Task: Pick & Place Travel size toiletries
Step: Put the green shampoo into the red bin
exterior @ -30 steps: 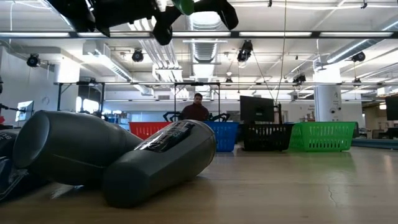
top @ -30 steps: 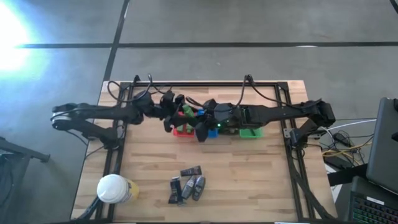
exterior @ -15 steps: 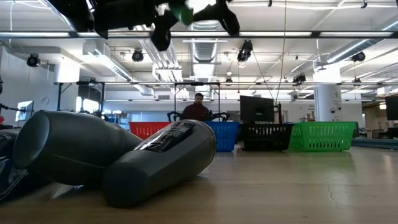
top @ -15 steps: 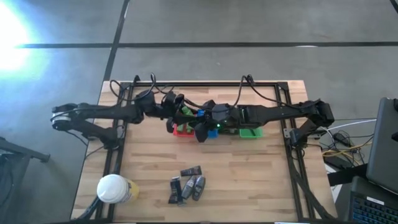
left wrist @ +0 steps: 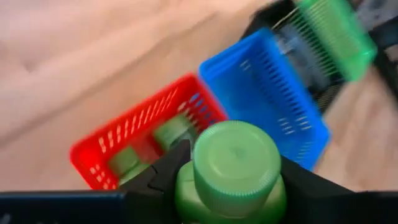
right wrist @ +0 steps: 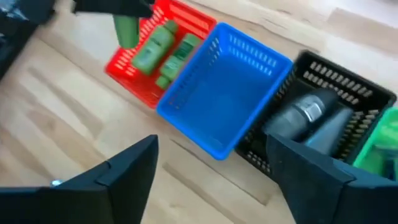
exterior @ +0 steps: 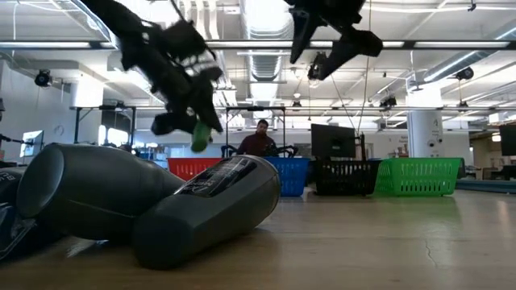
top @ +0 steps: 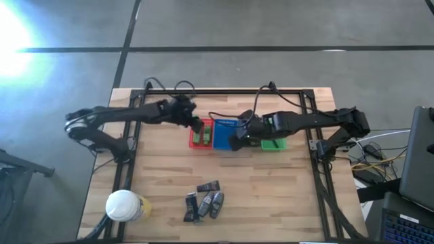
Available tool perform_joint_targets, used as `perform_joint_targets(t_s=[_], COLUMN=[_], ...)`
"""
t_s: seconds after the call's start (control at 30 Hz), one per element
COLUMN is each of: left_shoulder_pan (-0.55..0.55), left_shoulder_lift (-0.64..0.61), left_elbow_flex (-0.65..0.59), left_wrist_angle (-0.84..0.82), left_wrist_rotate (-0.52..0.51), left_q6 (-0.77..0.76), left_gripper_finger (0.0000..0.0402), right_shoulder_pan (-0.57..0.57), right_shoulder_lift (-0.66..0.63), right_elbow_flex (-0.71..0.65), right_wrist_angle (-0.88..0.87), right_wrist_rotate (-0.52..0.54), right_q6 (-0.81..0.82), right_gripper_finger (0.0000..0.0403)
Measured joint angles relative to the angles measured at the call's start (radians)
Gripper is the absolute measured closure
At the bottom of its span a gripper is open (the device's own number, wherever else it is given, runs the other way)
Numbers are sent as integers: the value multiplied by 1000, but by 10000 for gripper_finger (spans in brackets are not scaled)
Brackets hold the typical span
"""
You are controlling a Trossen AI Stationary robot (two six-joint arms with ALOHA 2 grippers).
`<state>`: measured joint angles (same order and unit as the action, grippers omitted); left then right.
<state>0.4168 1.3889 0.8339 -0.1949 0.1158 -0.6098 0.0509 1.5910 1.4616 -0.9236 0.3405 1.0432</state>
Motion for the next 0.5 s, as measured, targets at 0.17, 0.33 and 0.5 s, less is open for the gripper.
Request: perform_joint_targets(t_s=[0.17, 0.33, 0.5], left_shoulder_pan=[6, 5, 7], left_shoulder_lift=[164, 248, 246], left_elbow_flex=[83, 182, 248], left_wrist_angle=[-23, -151, -298], left_wrist_rotate=[61, 7, -15], left_q6=[-76, -56, 10], left_gripper_finger=[239, 212, 189], right_shoulder_pan=[1, 12, 41], right_shoulder_lift=[5, 6, 6], right_elbow_flex=[-2, -3, -3], right_wrist_angle=[26, 23, 21], right_wrist_rotate=[5, 5, 5], right_q6=[18, 33, 39], right_gripper_finger=[81, 65, 52])
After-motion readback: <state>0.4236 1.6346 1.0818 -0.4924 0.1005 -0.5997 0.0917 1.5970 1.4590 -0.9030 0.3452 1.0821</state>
